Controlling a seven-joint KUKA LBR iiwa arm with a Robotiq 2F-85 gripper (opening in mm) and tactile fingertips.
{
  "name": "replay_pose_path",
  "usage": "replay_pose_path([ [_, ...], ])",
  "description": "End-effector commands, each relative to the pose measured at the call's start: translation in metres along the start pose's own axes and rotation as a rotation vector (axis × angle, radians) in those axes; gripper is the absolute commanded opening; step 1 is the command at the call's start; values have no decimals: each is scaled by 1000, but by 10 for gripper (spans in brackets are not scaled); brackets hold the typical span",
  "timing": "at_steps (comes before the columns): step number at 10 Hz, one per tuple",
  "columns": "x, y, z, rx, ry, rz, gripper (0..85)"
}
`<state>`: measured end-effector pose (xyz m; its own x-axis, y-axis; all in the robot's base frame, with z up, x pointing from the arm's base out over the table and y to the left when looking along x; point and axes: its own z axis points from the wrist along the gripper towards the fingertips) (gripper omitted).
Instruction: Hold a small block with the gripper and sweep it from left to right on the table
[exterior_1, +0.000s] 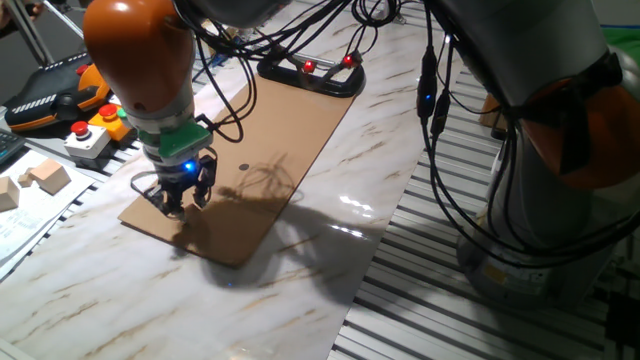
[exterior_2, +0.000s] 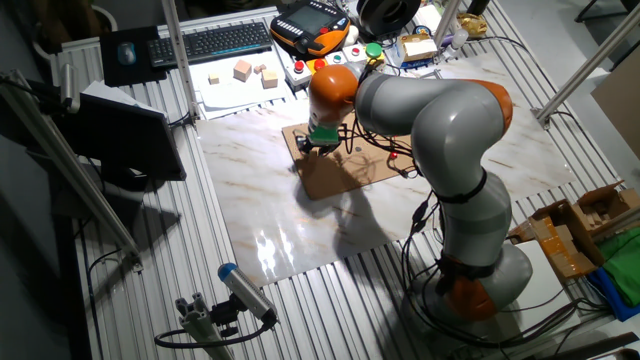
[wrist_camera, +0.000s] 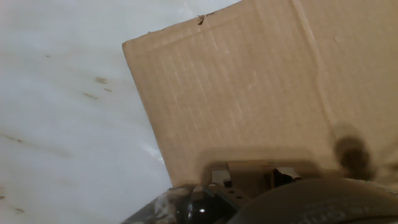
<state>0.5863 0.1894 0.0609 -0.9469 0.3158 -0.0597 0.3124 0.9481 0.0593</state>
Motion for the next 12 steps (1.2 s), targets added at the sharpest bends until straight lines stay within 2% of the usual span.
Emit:
replay_pose_path([
  [1,-2,-3,-5,-6,5,3,427],
  [2,-5,-8,-13,-3,9,0,423],
  [5,-11,-29,-38,40,-2,-35,407],
  [7,-23,-49,-55,56,-5,-75,387],
  [10,-37,-75,-69,96,-29,-124,367],
  [12,-39,-89,-76,108,-31,-147,350],
])
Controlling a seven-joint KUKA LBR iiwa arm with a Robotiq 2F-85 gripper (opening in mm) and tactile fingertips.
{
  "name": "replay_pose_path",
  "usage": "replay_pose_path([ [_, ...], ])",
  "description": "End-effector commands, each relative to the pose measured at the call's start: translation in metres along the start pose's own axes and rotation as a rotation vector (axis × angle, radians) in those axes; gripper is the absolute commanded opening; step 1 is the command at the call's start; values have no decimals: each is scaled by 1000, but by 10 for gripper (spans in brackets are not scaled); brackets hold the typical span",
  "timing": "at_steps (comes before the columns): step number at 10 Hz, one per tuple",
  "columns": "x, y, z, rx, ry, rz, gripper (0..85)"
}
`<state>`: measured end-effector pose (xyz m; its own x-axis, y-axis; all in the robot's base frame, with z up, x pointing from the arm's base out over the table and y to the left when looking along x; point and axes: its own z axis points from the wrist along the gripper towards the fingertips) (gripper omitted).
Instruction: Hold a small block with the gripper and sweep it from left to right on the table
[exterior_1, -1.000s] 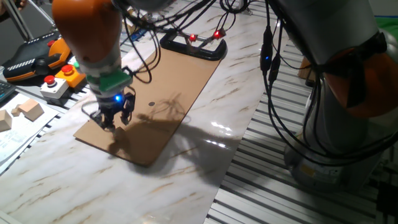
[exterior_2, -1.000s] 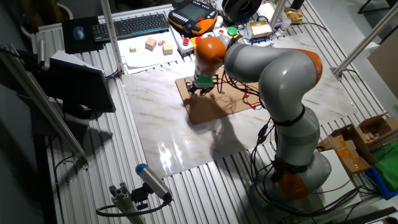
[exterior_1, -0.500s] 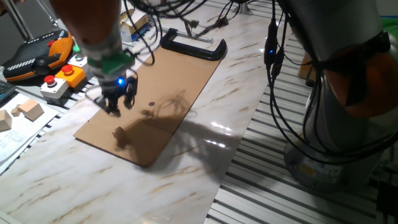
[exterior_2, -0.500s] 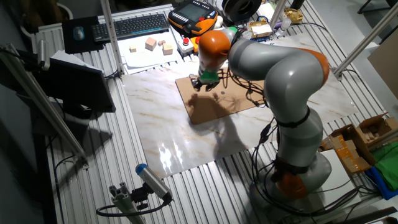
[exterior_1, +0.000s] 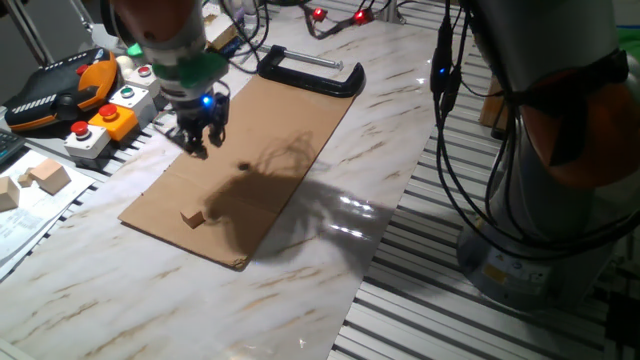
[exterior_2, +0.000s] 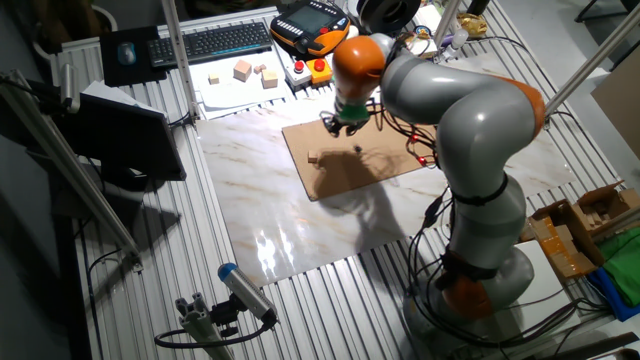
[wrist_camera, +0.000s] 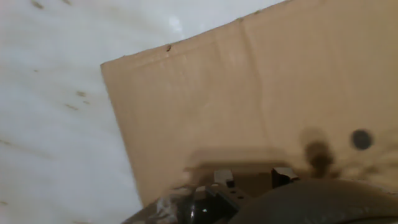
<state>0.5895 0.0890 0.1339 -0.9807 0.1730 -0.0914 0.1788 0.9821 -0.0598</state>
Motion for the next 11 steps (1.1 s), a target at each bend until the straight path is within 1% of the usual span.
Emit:
replay_pose_path([
  [1,1,-4,-2,7,-2,-6,333],
  [2,3,-9,-4,17,-9,-17,303],
  [3,5,-13,-6,16,-13,-24,240],
  [4,7,-16,-7,19,-16,-34,123],
  [5,9,-17,-8,18,-13,-44,47],
  [6,13,-19,-10,14,-8,-53,7],
  [8,16,-21,-12,14,3,-70,7],
  [10,16,-28,-10,-2,18,-90,7],
  [11,16,-31,-9,-2,23,-104,7],
])
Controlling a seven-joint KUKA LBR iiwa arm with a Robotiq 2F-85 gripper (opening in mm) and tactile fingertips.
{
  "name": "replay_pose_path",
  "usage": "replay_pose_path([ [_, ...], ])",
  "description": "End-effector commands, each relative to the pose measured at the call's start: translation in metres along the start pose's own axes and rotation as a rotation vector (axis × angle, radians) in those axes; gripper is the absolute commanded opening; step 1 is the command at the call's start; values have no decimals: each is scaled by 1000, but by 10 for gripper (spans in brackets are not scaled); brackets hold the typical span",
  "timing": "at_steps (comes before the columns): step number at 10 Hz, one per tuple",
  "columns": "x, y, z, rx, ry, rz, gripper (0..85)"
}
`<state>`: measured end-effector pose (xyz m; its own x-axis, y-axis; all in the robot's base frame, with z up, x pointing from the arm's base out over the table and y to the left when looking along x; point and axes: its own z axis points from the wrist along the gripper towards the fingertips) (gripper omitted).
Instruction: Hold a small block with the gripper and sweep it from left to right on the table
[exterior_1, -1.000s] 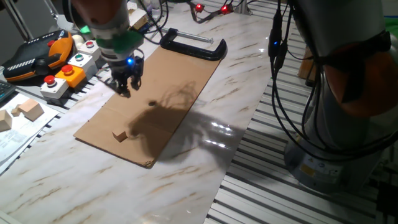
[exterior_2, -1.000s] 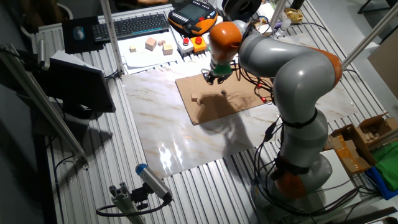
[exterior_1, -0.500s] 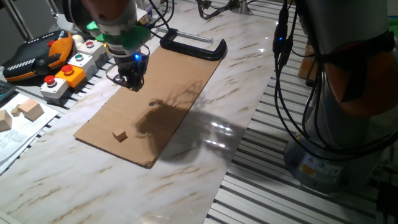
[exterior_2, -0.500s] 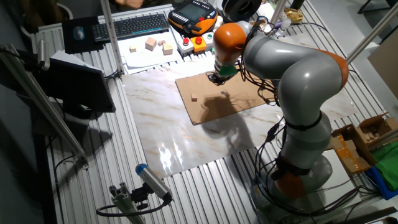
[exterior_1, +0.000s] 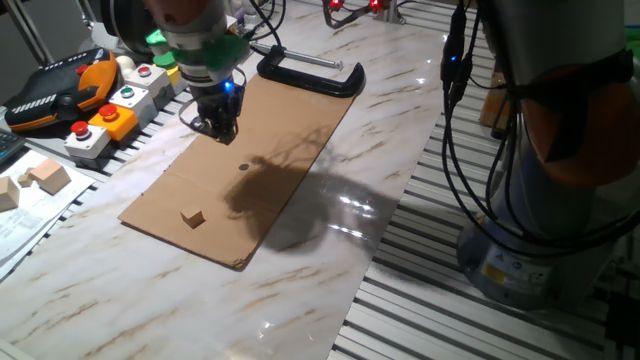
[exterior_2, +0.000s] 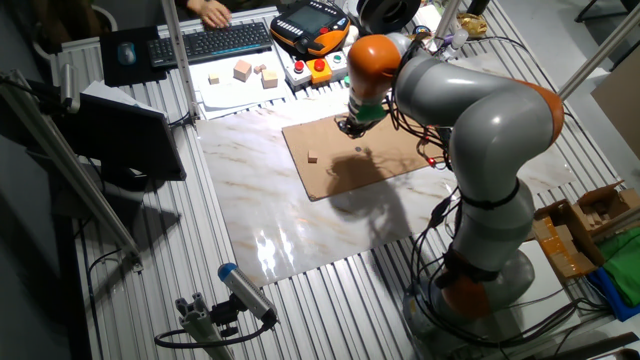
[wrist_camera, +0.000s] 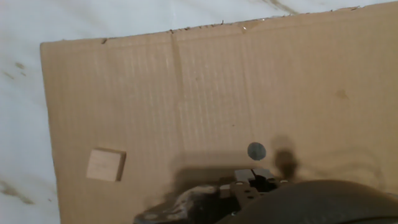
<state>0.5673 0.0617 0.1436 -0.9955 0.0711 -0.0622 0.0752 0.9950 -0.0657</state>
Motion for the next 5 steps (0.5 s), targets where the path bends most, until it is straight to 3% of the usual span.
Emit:
replay_pose_path([
  [1,0,-2,1,-1,6,-10,7],
  [3,0,-4,2,12,11,-21,7],
  [5,0,-7,3,3,21,-25,7],
])
